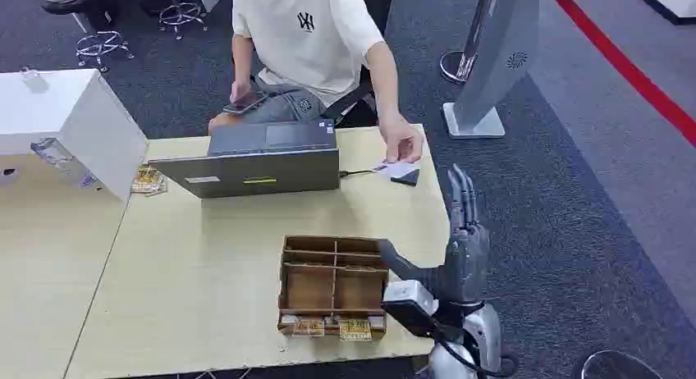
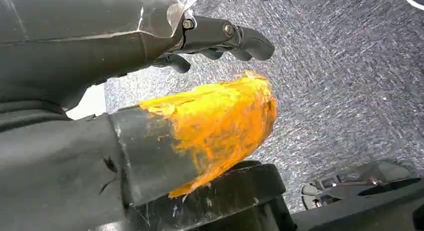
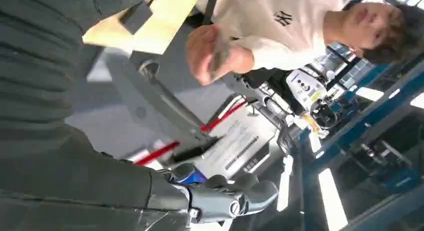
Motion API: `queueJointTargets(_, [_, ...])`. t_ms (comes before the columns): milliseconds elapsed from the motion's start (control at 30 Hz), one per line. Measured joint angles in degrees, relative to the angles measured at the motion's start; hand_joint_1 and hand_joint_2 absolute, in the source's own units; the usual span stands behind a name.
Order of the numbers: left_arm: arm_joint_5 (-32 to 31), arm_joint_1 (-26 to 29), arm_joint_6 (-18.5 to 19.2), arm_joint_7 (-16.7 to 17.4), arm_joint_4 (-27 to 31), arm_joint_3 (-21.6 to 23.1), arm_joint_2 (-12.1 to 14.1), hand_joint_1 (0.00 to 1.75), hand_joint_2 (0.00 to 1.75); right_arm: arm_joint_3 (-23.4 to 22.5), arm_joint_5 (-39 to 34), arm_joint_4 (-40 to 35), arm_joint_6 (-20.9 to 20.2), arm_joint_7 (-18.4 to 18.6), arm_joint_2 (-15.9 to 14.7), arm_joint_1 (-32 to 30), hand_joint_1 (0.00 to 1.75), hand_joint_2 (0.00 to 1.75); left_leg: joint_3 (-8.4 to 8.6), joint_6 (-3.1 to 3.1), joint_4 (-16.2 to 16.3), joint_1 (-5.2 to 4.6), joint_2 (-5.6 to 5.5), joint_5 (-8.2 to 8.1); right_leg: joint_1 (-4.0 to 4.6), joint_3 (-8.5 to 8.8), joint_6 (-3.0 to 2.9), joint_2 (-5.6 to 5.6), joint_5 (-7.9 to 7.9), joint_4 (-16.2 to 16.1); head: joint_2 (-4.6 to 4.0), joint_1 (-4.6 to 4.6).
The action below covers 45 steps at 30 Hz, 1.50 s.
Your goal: Pass the card to the sensor for recognition and then transmit it.
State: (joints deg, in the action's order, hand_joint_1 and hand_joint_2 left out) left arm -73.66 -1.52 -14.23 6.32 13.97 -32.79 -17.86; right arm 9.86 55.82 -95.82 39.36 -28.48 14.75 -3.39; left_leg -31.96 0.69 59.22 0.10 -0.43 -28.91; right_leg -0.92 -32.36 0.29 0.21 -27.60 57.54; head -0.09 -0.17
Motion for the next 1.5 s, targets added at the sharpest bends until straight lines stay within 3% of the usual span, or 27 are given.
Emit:
queueJointTargets(167, [-1.0,-0.2,0.6,0.7,0.0,0.0,0.2,0.0,0.0,-3.5,15.6,3.9,0.2,-2.0,0.4,2.7,0.0,1.75,0.0,0.0,0.0,0.0,-0.01,0.0,0.0,0.0,0.0,0.01,0.0,0.0,0.0,0.02])
queueJointTargets(300, [-1.6,-0.4,1.0,0.8,0.0,0.0,0.6,0.0,0.0,-7.3,20.8,6.6,0.2,-2.2,0.8,5.1,0.0,1.75,0.0,0.0,0.0,0.0,0.0,0.0,0.0,0.0,0.0,0.02,0.0,0.0,0.0,0.0])
queueJointTargets(433, [-1.9,-0.7,1.2,0.9,0.0,0.0,0.9,0.0,0.0,-9.8,24.9,8.4,0.2,0.2,0.8,7.7,0.0,1.75,0.0,0.0,0.0,0.0,0.0,0.0,0.0,0.0,0.0,0.02,0.0,0.0,0.0,0.0])
queueJointTargets(700, [-2.7,-0.7,1.7,1.4,0.0,0.0,1.2,0.0,0.0,-10.7,30.3,8.7,0.2,9.3,0.6,11.6,0.0,1.75,0.02,0.0,0.0,0.0,0.01,0.0,0.0,-0.01,0.0,0.03,0.0,0.0,0.0,0.02])
queueJointTargets(767, [-2.8,-0.8,1.7,1.4,0.0,0.0,1.3,0.0,0.0,-10.7,30.3,8.7,0.2,10.5,0.5,12.2,1.03,1.75,0.01,0.0,0.0,0.0,0.01,0.0,0.0,-0.01,0.0,0.03,0.0,0.0,0.0,0.0])
queueJointTargets(800, [-2.8,-0.8,1.8,1.4,0.0,0.0,1.3,0.0,0.0,-10.6,30.3,8.7,0.2,10.8,0.4,12.4,1.68,1.75,0.01,0.0,0.0,0.0,0.01,0.0,0.0,-0.01,0.0,0.03,0.0,0.0,0.0,0.0])
queueJointTargets(1000, [-2.9,-0.8,1.8,1.4,0.0,0.0,1.3,0.0,0.0,-9.8,30.3,8.6,0.2,11.7,0.0,13.0,1.62,1.75,0.01,0.0,0.0,0.0,0.01,0.0,0.0,-0.01,0.0,0.03,0.0,0.0,0.0,0.0])
queueJointTargets(1033, [-2.9,-0.8,1.8,1.4,0.0,0.0,1.3,0.0,0.0,-9.7,30.3,8.6,0.2,11.7,-0.1,13.0,1.69,1.75,0.01,0.0,0.0,0.0,0.01,0.0,0.0,-0.01,0.0,0.03,0.0,0.0,0.0,0.0])
queueJointTargets(1167, [-3.0,-0.9,1.8,1.5,0.0,0.0,1.3,0.0,0.0,-9.5,30.3,8.6,0.2,12.0,-0.4,13.0,1.64,1.75,0.01,0.0,0.0,0.0,0.01,0.0,0.0,-0.01,0.0,0.03,0.0,0.0,0.0,0.0])
queueJointTargets(1267, [-3.0,-0.9,1.8,1.6,0.0,0.0,1.3,0.0,0.0,-9.4,30.0,8.6,0.2,12.0,-0.5,12.9,1.71,1.75,0.02,0.0,0.0,0.0,0.01,0.0,0.0,-0.02,0.0,0.03,0.0,0.0,0.0,0.0])
queueJointTargets(1500, [-3.1,-0.9,1.8,1.6,0.0,0.0,1.4,0.0,0.0,-9.8,27.6,8.6,0.2,9.0,-0.6,12.3,1.75,1.75,0.01,0.0,0.0,0.0,0.01,0.0,0.0,-0.02,0.0,0.03,0.0,0.0,0.0,0.0])
